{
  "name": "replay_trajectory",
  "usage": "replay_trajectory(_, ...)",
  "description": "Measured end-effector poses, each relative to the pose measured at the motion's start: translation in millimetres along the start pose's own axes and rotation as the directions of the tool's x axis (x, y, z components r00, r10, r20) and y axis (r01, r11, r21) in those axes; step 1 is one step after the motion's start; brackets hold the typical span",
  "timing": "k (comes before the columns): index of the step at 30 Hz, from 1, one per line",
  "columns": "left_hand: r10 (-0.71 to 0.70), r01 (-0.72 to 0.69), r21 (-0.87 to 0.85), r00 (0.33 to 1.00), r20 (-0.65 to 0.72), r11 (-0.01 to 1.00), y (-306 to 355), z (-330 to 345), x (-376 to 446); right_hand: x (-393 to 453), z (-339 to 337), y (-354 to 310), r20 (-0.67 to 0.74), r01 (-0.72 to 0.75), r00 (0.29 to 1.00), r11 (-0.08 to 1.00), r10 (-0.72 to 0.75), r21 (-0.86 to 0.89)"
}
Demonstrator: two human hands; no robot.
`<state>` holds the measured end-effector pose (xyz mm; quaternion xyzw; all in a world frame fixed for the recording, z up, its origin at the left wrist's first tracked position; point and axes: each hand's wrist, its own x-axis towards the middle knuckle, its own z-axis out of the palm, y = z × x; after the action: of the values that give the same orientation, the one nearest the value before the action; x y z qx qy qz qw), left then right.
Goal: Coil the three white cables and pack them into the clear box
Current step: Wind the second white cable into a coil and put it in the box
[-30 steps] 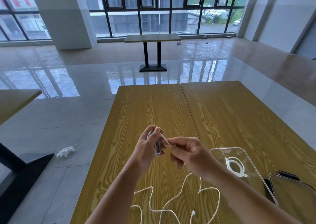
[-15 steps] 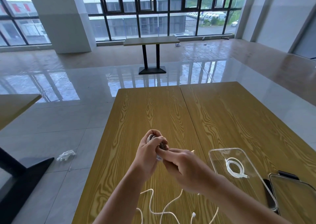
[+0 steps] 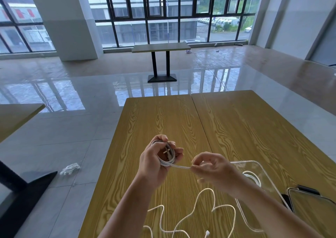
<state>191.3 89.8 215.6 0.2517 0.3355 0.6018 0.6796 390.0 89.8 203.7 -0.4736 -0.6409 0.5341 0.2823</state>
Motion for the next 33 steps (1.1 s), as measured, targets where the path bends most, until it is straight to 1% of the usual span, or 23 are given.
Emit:
replay_trajectory(1,0.002,-0.002,0.028,1.0,0.006,1.0,0.8,1.0,-0.6,-0.1,-0.7,-1.2,0.02,-0.066,0.998,0.981,0.063,0.184)
replay_trajectory(2,0.005,-0.006,0.058,1.0,0.014,0.998,1.3,2.1,-1.5,-0.5,-1.0,-4.7,0.041,-0.116,0.993,0.92,0.109,0.373)
replay_trajectory(3,0.01,-0.012,0.087,1.0,0.021,0.996,1.5,3.4,-2.3,-1.4,-0.8,-8.5,0.054,-0.137,0.99,0.835,0.129,0.533)
replay_trajectory(4,0.016,-0.019,0.11,0.999,0.028,0.994,1.4,4.3,-3.0,-2.0,0.5,-11.9,0.048,-0.142,0.988,0.747,0.146,0.65)
replay_trajectory(6,0.031,-0.036,0.137,0.999,0.041,0.99,0.6,6.4,-3.8,-0.3,4.3,-14.8,-0.001,-0.104,0.986,0.619,0.168,0.778)
replay_trajectory(8,0.049,-0.055,0.143,0.998,0.05,0.988,-1.0,7.6,-3.2,2.4,9.5,-16.5,-0.069,-0.055,0.978,0.561,0.198,0.826)
replay_trajectory(9,0.052,-0.058,0.145,0.997,0.05,0.988,-1.9,7.7,-2.8,4.0,12.2,-16.6,-0.109,-0.032,0.969,0.548,0.223,0.836)
replay_trajectory(11,0.05,-0.058,0.174,0.998,0.048,0.983,-4.2,8.2,-3.2,5.8,17.2,-19.1,-0.188,-0.002,0.94,0.559,0.284,0.829)
replay_trajectory(13,0.05,-0.061,0.25,0.997,0.052,0.966,-6.4,9.4,-4.9,7.6,21.5,-19.4,-0.235,-0.02,0.918,0.628,0.32,0.778)
replay_trajectory(15,0.059,-0.071,0.322,0.997,0.047,0.944,-6.6,11.6,-7.7,8.6,24.8,-19.4,-0.246,-0.065,0.916,0.722,0.317,0.689)
replay_trajectory(17,0.06,-0.073,0.356,0.997,0.046,0.932,-5.7,12.1,-9.1,9.2,27.6,-21.3,-0.239,-0.106,0.921,0.786,0.309,0.61)
replay_trajectory(20,0.031,-0.054,0.375,0.997,0.068,0.925,-5.4,9.8,-8.9,8.9,30.7,-25.4,-0.195,-0.159,0.937,0.853,0.288,0.496)
replay_trajectory(23,0.006,-0.039,0.359,0.996,0.091,0.932,-6.1,5.5,-6.5,8.0,32.4,-28.7,-0.096,-0.21,0.957,0.884,0.273,0.419)
replay_trajectory(28,-0.063,0.025,0.333,0.992,0.105,0.942,-6.1,-0.8,-4.4,8.4,27.1,-29.3,0.066,-0.278,0.959,0.879,0.275,0.388)
replay_trajectory(31,-0.112,0.066,0.358,0.988,0.11,0.931,-4.6,-3.2,-5.2,8.1,24.9,-27.4,0.106,-0.286,0.958,0.88,0.266,0.379)
replay_trajectory(33,-0.161,0.1,0.368,0.977,0.138,0.925,-3.0,-4.4,-5.7,7.0,26.0,-26.2,0.119,-0.277,0.961,0.878,0.25,0.391)
